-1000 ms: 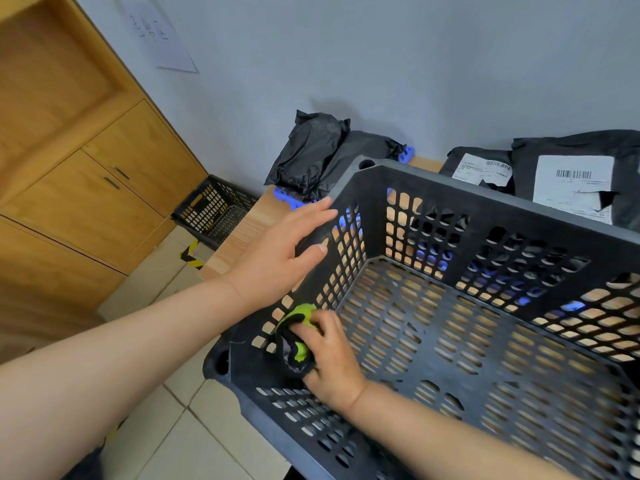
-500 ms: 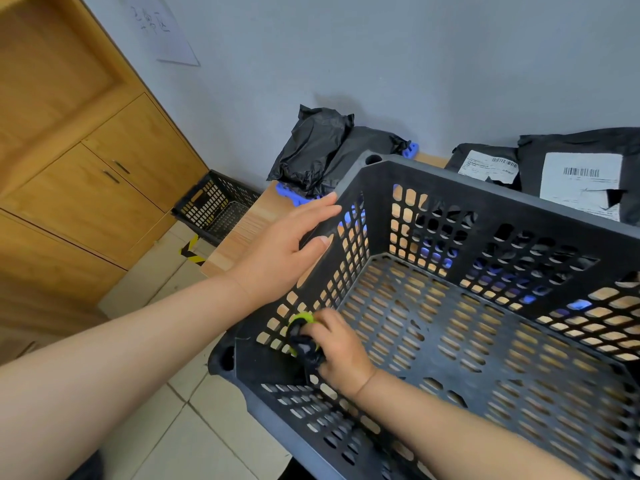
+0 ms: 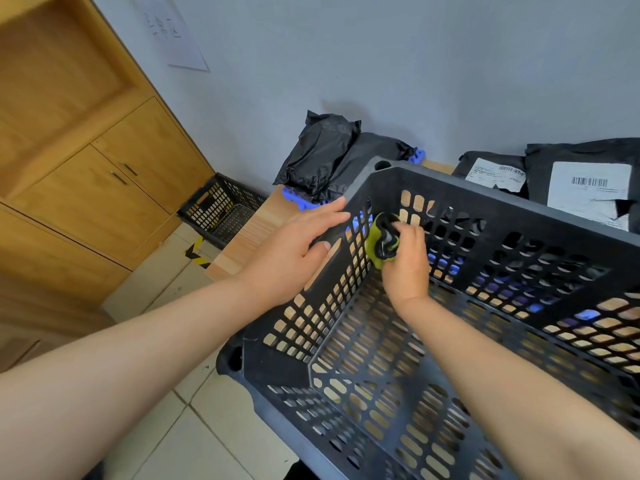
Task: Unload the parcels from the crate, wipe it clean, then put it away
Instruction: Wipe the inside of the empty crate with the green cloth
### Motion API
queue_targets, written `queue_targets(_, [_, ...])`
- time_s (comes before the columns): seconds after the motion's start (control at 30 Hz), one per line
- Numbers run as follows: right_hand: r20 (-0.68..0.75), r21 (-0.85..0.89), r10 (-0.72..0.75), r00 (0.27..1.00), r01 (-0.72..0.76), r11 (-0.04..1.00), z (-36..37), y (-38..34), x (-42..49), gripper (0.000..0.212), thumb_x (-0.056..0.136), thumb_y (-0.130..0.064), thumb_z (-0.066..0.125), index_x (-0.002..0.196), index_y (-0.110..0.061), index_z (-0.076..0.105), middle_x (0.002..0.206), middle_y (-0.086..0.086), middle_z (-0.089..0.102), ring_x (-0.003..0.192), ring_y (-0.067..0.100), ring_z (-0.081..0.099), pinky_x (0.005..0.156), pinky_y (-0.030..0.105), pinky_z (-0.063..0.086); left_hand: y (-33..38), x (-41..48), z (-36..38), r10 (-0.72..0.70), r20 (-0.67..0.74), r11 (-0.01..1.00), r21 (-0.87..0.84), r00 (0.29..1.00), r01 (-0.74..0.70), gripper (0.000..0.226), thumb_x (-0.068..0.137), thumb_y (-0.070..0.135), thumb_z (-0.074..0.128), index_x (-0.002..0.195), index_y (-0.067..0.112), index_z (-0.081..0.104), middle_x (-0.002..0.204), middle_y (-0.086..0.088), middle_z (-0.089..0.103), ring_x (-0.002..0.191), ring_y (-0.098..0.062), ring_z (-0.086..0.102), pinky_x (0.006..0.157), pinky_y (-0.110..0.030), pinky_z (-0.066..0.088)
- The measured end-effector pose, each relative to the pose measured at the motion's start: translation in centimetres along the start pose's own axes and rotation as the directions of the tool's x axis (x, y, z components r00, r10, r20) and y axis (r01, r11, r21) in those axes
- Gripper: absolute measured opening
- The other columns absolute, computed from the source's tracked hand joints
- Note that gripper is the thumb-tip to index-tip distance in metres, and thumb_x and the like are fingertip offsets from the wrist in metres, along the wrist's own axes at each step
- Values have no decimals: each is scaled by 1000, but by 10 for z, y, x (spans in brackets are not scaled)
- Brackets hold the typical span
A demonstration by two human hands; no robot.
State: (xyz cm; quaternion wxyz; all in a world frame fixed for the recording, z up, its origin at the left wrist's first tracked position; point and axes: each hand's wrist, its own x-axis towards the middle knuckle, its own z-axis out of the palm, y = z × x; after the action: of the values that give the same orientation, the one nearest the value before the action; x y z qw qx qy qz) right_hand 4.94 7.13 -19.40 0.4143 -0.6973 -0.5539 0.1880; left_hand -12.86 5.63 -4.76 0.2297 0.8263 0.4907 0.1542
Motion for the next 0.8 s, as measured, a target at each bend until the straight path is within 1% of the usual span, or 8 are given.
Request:
queue_targets(0.13, [125, 80, 2, 992, -12, 997, 11, -10, -16, 74, 76, 14, 58, 141, -7, 29, 142, 11, 35, 134, 23, 31, 111, 31, 28, -1, 1, 1, 11, -7, 1000, -2, 1000, -11, 50, 93, 3, 48, 137, 25, 48, 150, 19, 31, 137, 3, 26, 107, -3, 12])
queue_targets(0.2, [153, 87, -27, 988, 13, 996, 15, -12, -28, 70, 73, 19, 54, 136, -4, 35, 135, 12, 39, 130, 25, 34, 111, 31, 30, -1, 1, 2, 13, -6, 1000, 4, 1000, -13, 50, 93, 3, 48, 137, 25, 48, 150, 18, 31, 137, 2, 26, 108, -5, 13])
queue_targets(0.33, [202, 62, -60, 977, 48, 997, 18, -18, -56, 57, 69, 23, 48, 122, 0, 45, 123, 11, 39, 120, 24, 36, 102, 22, 29, -2, 1, 2, 18, 1, 1000, 25, 1000, -18, 49, 93, 3, 47, 137, 24, 48, 151, 16, 31, 137, 2, 27, 106, -2, 13])
queue_targets(0.43, [291, 54, -121, 949, 110, 992, 22, -21, -80, 57, 69, 20, 51, 122, 0, 46, 122, 9, 37, 119, 21, 33, 107, 26, 30, -3, 1, 2, 19, -2, 999, 37, 1000, -19, 48, 93, 3, 48, 136, 24, 48, 151, 15, 32, 137, 1, 27, 107, -3, 13])
queue_targets(0.53, [364, 78, -193, 911, 176, 981, 25, -22, -103, 54, 71, 15, 56, 122, 2, 47, 121, 10, 38, 118, 18, 30, 106, 26, 28, -2, 1, 2, 9, 2, 1000, 26, 1000, -9, 48, 93, 3, 47, 135, 27, 50, 151, 17, 31, 137, 1, 28, 110, -12, 17])
queue_targets(0.67, [525, 130, -267, 808, 234, 964, 26, -18, -128, 51, 72, 8, 57, 122, -2, 49, 117, 7, 40, 115, 19, 36, 98, 18, 30, -1, 0, 1, -2, 4, 1000, 30, 1000, 2, 47, 94, 5, 46, 134, 30, 49, 150, 20, 30, 137, 1, 28, 109, -16, 20])
queue_targets(0.77, [662, 187, -364, 656, 325, 927, 32, -13, -147, 43, 74, 4, 60, 116, -3, 55, 113, 9, 47, 109, 21, 42, 93, 28, 42, -1, 0, 1, -7, 7, 1000, 29, 1000, 7, 47, 95, 6, 46, 134, 31, 49, 150, 21, 30, 137, 1, 28, 111, -19, 22])
queue_targets(0.8, [689, 186, -365, 626, 334, 924, 34, -12, -150, 43, 73, 5, 60, 115, -3, 55, 112, 10, 47, 108, 22, 44, 92, 31, 43, -1, 0, 1, -9, 5, 1000, 29, 1000, 9, 47, 95, 6, 46, 134, 31, 49, 150, 21, 30, 137, 1, 29, 111, -19, 22])
